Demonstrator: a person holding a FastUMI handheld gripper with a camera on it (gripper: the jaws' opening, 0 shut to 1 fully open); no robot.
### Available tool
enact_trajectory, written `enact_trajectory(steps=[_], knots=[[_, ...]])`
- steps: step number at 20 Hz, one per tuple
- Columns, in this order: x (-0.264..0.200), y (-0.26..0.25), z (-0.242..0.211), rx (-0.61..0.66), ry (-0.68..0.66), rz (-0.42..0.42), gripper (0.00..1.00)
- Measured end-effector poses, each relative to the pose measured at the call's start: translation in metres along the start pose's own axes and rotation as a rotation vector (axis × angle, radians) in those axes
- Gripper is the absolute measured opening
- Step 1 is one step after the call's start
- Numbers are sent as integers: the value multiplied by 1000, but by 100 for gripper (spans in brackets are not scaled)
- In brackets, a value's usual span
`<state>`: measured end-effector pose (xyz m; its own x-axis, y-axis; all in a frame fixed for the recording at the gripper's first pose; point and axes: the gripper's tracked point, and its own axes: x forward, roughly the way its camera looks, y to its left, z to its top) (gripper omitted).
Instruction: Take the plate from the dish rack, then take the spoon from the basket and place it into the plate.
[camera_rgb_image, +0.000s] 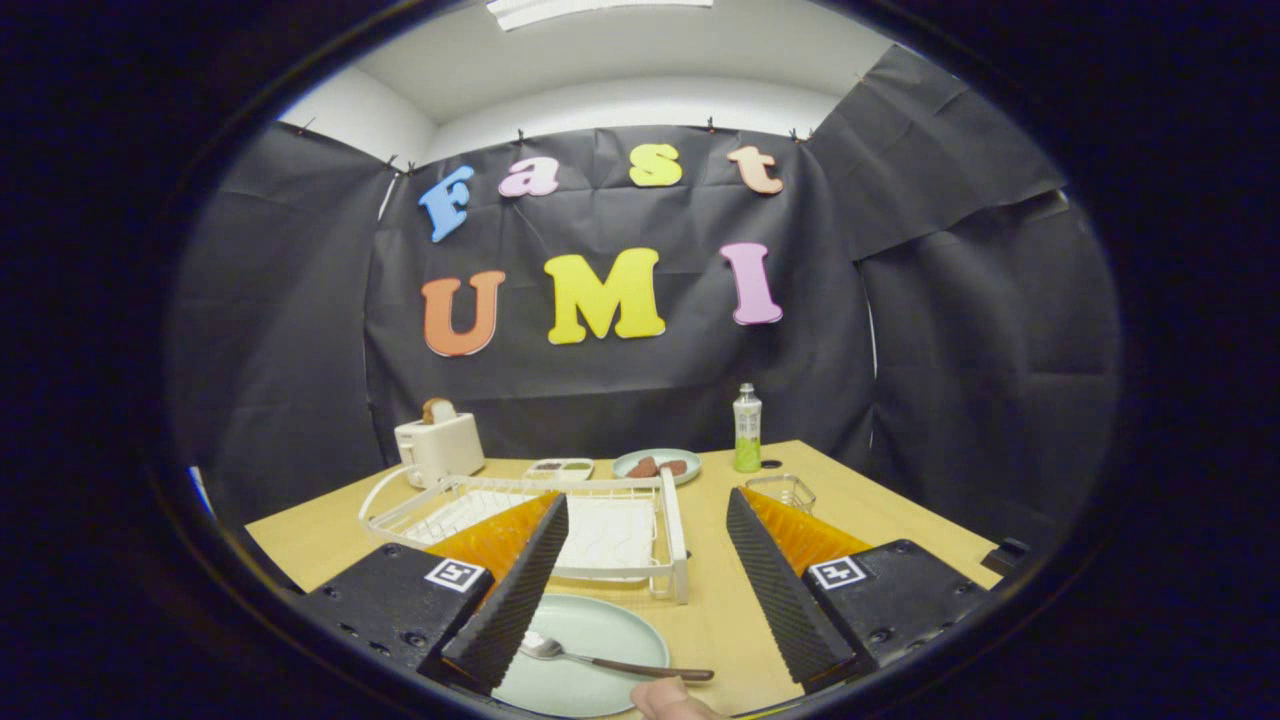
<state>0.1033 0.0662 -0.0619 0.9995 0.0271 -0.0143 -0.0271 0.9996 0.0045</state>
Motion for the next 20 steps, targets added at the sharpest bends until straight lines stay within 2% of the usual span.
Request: enact_trajectory(steps=[2,4,5,10,20], knots=[[-12,-4,15,7,-28,-7,100],[-28,-22,31,12,-57,-88,100],[-35,-23,41,7,-84,-99,100],[-64,-25,75,-21,-142,-107,100],[-77,-23,88,-70,-147,-95,100]])
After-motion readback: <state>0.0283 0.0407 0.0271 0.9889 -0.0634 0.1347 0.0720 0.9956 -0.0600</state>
